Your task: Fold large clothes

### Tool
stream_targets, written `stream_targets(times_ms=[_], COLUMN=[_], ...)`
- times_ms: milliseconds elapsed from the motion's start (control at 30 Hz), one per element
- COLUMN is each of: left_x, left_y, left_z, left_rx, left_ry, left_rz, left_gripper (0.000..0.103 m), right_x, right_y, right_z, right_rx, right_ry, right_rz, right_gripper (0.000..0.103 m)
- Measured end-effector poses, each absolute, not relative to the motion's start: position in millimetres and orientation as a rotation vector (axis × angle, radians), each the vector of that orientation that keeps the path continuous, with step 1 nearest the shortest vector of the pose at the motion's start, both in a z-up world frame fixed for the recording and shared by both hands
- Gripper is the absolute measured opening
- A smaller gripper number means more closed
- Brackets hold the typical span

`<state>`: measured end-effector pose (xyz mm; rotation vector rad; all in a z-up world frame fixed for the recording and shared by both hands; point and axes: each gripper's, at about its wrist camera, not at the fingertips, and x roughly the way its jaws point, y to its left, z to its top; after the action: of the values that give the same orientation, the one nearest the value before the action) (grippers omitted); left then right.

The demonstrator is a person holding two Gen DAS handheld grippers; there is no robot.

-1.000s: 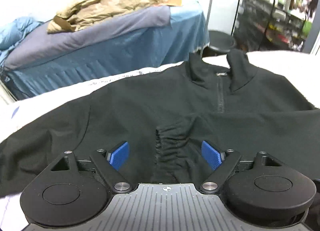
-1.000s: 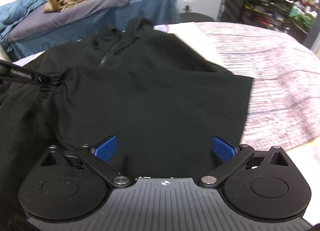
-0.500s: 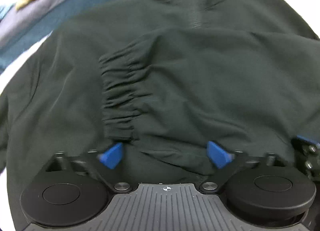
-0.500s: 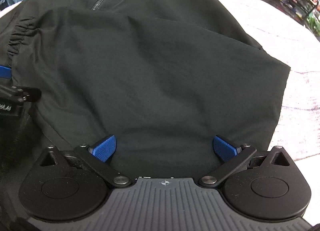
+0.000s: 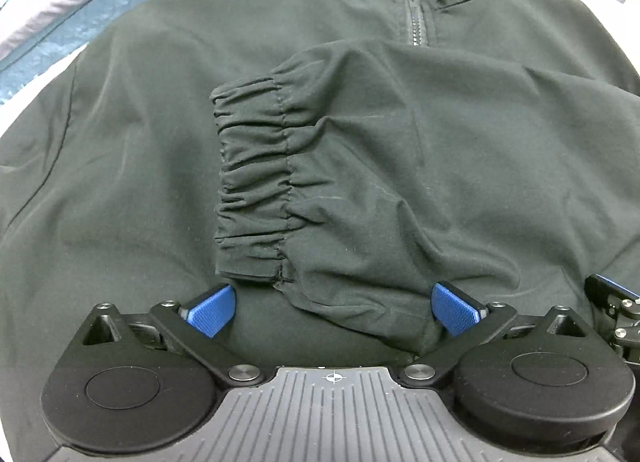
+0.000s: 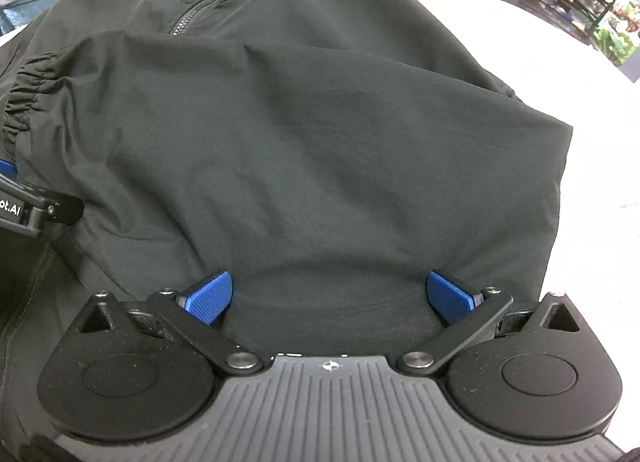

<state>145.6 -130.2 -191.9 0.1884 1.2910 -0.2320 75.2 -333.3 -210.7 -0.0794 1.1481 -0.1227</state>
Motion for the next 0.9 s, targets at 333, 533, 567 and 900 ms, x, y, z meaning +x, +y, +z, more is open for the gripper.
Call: stream_targets(times_ms=[333,533,567,900], left_x=[110.0,57.8,50.2,-2.3], left_y=[-85.7,15.3,36.3,264.7], left_z=[-169.6,-147.8,-144.7,-114.5], left_rx=[0.015,-0.120,-0.142,-0.484], left_ry=[1.237,1.138,1.127,0.939], left_rz=[-0.196,-0.080,-0.035,0.438], left_gripper=[0.103,0.103,0.103,0.103], right_x=[64.4,5.9,-2.3,-49.4], right_y=[-333.2,-333.1,-330.1,-313.7], right_z=[-187.6,-164.8,-164.8,-156.1], right_rx=[-0.009,0.036,0.027,0.111], right_ry=[1.169,1.070,1.074,1.148], right_rz=[-0.152,-0.111,-0.102,-0.113], right_gripper=[0.103,0.103,0.103,0.102])
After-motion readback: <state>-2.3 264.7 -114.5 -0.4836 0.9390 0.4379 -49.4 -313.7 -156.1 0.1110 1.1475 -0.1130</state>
